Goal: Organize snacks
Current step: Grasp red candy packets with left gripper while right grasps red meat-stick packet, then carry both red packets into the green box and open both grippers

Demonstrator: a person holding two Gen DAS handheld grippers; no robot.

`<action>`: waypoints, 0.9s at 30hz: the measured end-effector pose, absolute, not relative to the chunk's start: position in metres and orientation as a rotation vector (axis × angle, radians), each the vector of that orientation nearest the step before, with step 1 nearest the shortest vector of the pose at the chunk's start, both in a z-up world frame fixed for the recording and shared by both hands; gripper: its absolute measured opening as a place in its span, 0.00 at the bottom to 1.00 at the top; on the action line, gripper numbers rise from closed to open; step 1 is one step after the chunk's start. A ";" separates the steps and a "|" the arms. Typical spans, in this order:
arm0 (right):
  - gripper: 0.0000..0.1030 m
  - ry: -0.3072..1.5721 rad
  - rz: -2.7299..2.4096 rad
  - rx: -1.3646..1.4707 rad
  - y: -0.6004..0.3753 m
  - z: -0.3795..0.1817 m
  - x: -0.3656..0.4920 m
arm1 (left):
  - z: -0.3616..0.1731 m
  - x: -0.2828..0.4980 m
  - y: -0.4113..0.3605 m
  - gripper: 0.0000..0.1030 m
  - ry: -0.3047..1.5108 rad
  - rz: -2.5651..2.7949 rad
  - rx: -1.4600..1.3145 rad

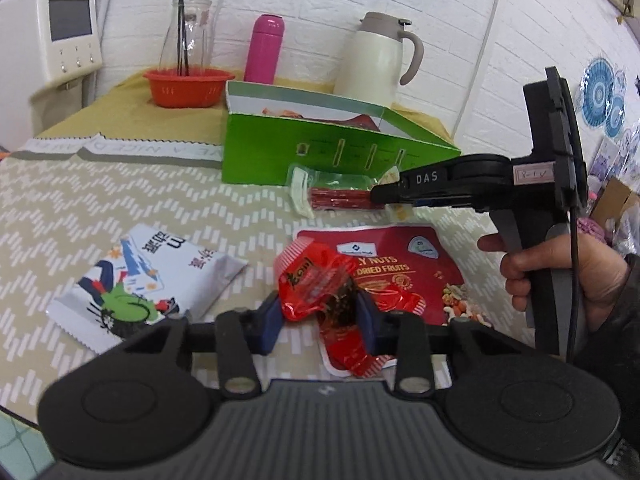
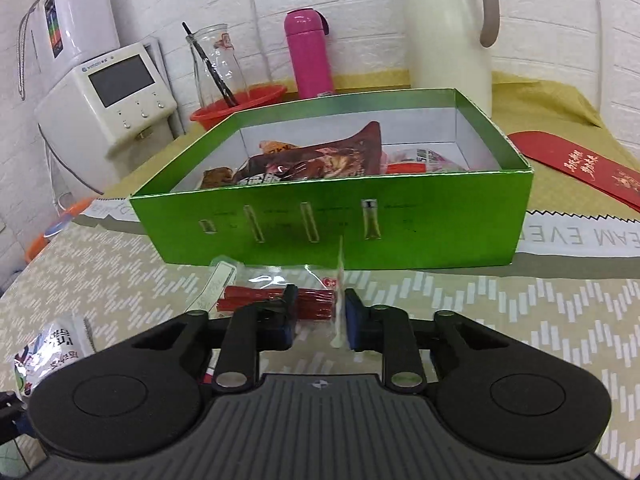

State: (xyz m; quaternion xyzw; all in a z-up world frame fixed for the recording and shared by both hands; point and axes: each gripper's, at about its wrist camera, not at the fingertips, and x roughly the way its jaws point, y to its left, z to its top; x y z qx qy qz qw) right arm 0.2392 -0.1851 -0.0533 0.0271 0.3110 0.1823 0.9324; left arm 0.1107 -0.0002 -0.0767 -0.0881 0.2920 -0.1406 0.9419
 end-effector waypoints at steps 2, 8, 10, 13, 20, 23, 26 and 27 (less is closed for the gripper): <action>0.00 0.620 0.365 0.031 -0.184 -0.051 0.232 | -0.077 0.110 0.005 0.32 0.594 -0.289 -0.213; 0.00 0.532 0.408 0.081 -0.190 -0.039 0.207 | -0.075 0.105 0.013 0.20 0.555 -0.279 -0.274; 0.00 0.507 0.418 0.091 -0.191 -0.032 0.203 | -0.072 0.102 0.016 0.19 0.542 -0.274 -0.277; 0.00 0.489 0.432 0.105 -0.191 -0.025 0.199 | -0.071 0.103 0.019 0.19 0.545 -0.277 -0.289; 0.00 0.450 0.471 0.119 -0.193 -0.011 0.184 | -0.063 0.099 0.022 0.18 0.513 -0.281 -0.308; 0.00 0.441 0.477 0.122 -0.193 -0.007 0.180 | -0.060 0.097 0.025 0.18 0.507 -0.277 -0.319; 0.00 0.429 0.479 0.133 -0.195 -0.006 0.174 | -0.060 0.097 0.029 0.18 0.507 -0.274 -0.342; 0.00 0.424 0.477 0.137 -0.195 -0.005 0.172 | -0.060 0.096 0.030 0.18 0.507 -0.275 -0.342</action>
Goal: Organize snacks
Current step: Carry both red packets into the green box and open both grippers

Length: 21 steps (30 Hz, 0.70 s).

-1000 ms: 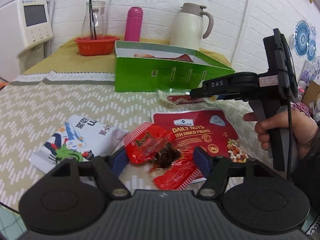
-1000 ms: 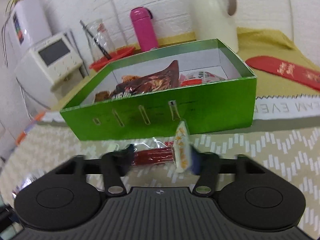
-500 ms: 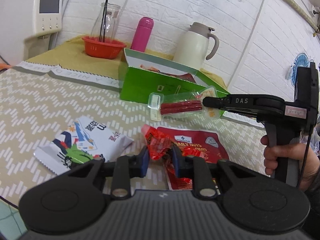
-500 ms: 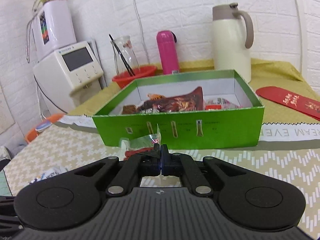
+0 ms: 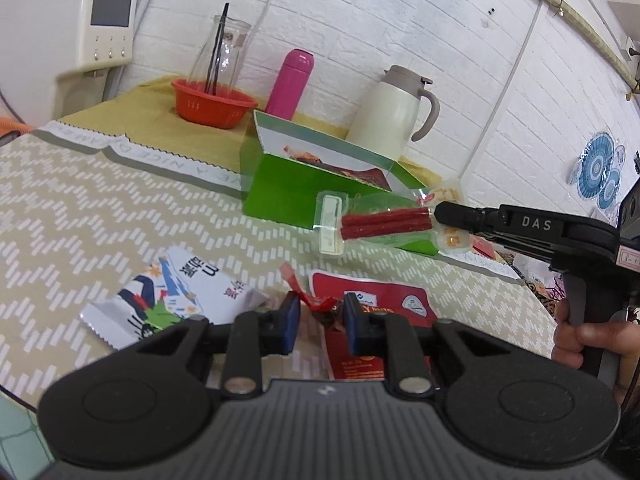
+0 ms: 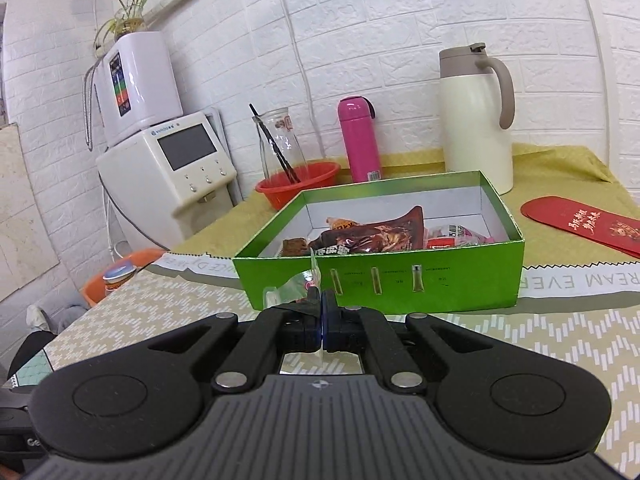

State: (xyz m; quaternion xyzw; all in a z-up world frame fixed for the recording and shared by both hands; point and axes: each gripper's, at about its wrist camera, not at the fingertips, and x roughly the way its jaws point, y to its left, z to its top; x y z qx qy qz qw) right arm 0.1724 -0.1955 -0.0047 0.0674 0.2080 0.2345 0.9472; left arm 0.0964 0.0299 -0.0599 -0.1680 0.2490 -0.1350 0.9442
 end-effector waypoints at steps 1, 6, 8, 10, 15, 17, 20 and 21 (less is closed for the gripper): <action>0.00 0.419 0.481 0.143 -0.196 -0.004 0.171 | -0.059 0.096 0.030 0.18 0.501 -0.270 -0.345; 0.00 0.392 0.481 0.186 -0.202 0.004 0.166 | -0.055 0.093 0.034 0.18 0.488 -0.275 -0.358; 0.00 0.388 0.478 0.203 -0.205 0.007 0.164 | -0.052 0.092 0.035 0.18 0.482 -0.273 -0.361; 0.00 0.382 0.479 0.212 -0.207 0.009 0.164 | -0.050 0.092 0.036 0.18 0.475 -0.273 -0.362; 0.00 0.373 0.473 0.249 -0.213 0.011 0.163 | -0.039 0.100 0.037 0.18 0.452 -0.271 -0.354; 0.00 0.363 0.466 0.253 -0.215 0.011 0.163 | -0.033 0.106 0.036 0.18 0.437 -0.271 -0.337; 0.00 0.350 0.463 0.272 -0.219 0.012 0.164 | -0.022 0.119 0.033 0.18 0.406 -0.273 -0.312; 0.00 0.341 0.458 0.277 -0.220 0.013 0.165 | -0.018 0.124 0.032 0.18 0.394 -0.271 -0.297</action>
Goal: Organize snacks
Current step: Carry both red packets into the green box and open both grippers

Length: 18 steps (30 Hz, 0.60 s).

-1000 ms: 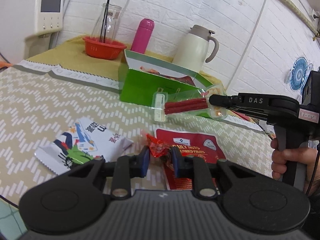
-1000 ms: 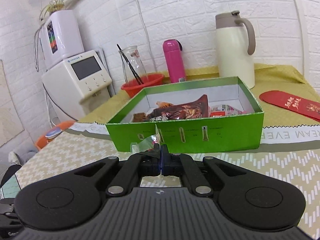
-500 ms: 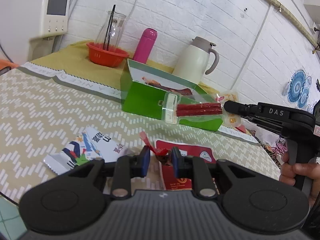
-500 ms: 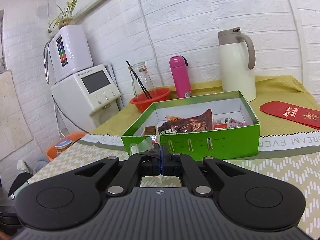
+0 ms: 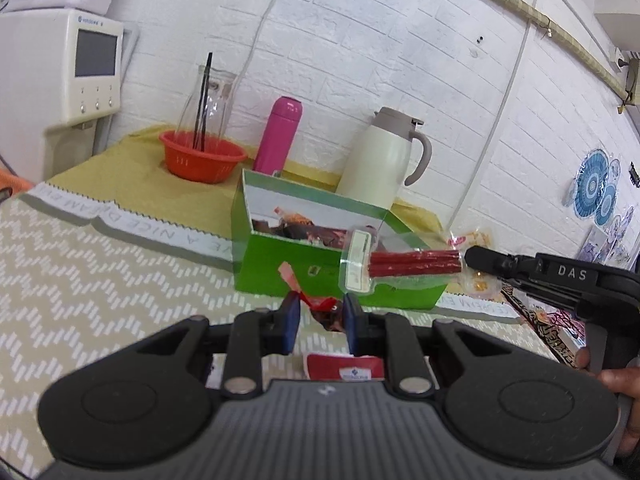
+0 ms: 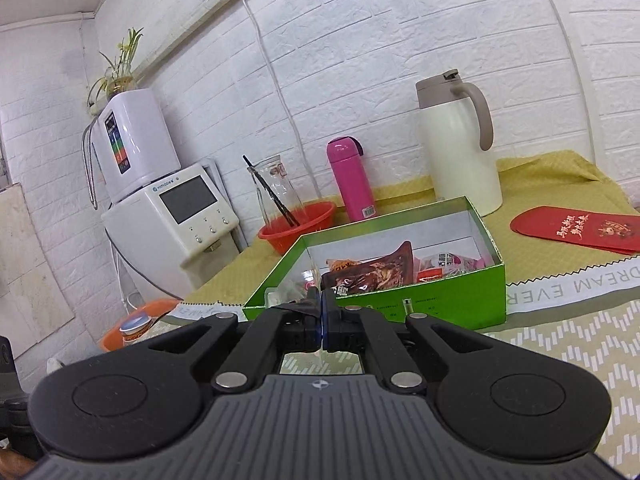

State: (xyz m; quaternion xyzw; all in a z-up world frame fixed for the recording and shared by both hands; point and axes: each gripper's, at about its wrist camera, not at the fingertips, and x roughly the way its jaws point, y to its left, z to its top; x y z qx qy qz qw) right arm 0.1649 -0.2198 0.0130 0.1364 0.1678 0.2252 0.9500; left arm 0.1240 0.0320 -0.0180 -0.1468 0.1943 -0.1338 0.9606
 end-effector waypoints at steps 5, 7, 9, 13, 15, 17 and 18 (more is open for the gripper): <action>0.00 0.288 0.440 0.329 -0.229 0.016 0.171 | 0.002 0.150 0.025 0.18 0.318 -0.261 -0.268; 0.00 0.264 0.426 0.357 -0.233 0.017 0.175 | 0.012 0.162 0.021 0.18 0.283 -0.254 -0.251; 0.00 0.242 0.415 0.388 -0.238 0.019 0.182 | 0.020 0.175 0.018 0.18 0.255 -0.246 -0.242; 0.00 0.210 0.393 0.458 -0.243 0.021 0.202 | 0.031 0.204 0.008 0.18 0.215 -0.220 -0.213; 0.00 0.209 0.380 0.487 -0.245 0.019 0.212 | 0.031 0.218 0.002 0.18 0.215 -0.207 -0.206; 0.00 0.228 0.359 0.501 -0.247 0.015 0.223 | 0.026 0.231 -0.003 0.18 0.231 -0.198 -0.190; 0.00 0.240 0.348 0.504 -0.247 0.011 0.227 | 0.021 0.236 -0.006 0.18 0.239 -0.189 -0.175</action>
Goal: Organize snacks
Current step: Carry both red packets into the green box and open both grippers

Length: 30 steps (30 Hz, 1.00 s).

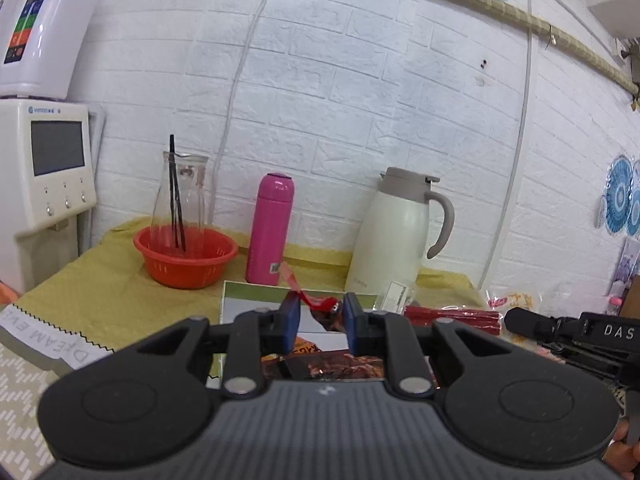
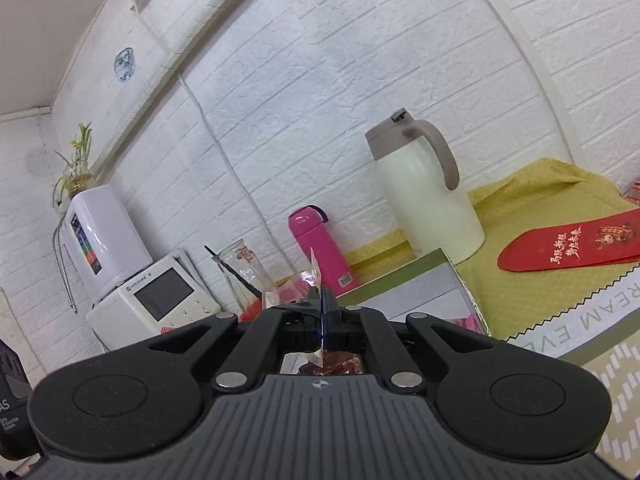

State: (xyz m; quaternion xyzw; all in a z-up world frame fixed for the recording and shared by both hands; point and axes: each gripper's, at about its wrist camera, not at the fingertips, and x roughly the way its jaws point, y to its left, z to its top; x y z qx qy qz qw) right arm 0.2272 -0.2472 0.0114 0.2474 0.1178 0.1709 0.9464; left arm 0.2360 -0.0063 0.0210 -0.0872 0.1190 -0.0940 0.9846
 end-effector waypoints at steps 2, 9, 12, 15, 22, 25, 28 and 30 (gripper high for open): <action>0.01 0.262 0.324 0.506 -0.250 0.005 0.235 | 0.011 0.243 -0.009 0.18 0.256 -0.178 -0.169; 0.01 0.354 0.276 0.527 -0.258 -0.017 0.262 | -0.007 0.264 -0.010 0.18 0.312 -0.186 -0.146; 0.02 0.386 0.258 0.528 -0.258 -0.024 0.271 | -0.013 0.270 -0.011 0.18 0.341 -0.185 -0.138; 0.03 0.406 0.266 0.499 -0.255 -0.026 0.276 | -0.017 0.274 -0.013 0.18 0.361 -0.185 -0.130; 0.68 0.403 0.219 0.366 -0.241 -0.020 0.277 | -0.020 0.277 -0.018 0.30 0.385 -0.163 -0.094; 0.92 0.399 0.168 0.292 -0.235 -0.016 0.277 | -0.017 0.274 -0.021 0.39 0.371 -0.147 -0.071; 0.99 0.400 0.144 0.267 -0.233 -0.012 0.275 | -0.012 0.268 -0.021 0.46 0.347 -0.114 -0.043; 1.00 0.392 0.134 0.261 -0.233 -0.008 0.272 | -0.006 0.262 -0.021 0.49 0.326 -0.090 -0.018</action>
